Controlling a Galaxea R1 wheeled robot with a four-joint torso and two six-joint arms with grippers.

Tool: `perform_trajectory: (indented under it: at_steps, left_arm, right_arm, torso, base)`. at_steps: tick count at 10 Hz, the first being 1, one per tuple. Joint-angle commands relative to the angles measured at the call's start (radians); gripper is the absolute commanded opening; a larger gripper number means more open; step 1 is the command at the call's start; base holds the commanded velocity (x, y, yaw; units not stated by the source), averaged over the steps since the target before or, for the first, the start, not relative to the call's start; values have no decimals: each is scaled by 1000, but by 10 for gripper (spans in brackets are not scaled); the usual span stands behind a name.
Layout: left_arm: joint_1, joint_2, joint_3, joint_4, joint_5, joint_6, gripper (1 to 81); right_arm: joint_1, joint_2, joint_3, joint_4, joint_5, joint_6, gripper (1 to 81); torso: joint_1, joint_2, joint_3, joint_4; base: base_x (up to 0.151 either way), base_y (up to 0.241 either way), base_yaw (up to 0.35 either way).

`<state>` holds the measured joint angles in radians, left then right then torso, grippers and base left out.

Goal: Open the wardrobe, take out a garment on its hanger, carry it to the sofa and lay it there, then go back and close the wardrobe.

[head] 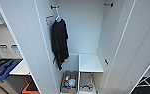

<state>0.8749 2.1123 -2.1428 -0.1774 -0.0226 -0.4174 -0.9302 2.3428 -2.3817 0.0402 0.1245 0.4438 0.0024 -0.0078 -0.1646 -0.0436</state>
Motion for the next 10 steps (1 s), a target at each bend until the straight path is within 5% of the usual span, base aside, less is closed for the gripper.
perform_trajectory:
  at_steps: [1,5,8,10]
  left_arm:
    - [-240,41,-143,-141,177,-20,811]
    - [-403,262,-264,-188,343,-20,811]
    - [-418,394,-331,-177,365,-20,811]
    - [-409,466,-341,-160,365,-18,811]
  right_arm:
    - [136,-76,-48,1,-31,200,811]
    - [208,-52,22,3,-17,380,811]
    - [259,-9,245,3,-10,489,811]
    - [230,44,390,-19,-2,489,811]
  torso:
    - [0,0,0,0]
    - [1,0,-1,0]
    - [2,1,-2,0]
    - [2,2,-2,0]
  base:
    - [0,0,0]
    - [0,0,0]
    - [0,0,0]
    - [0,0,0]
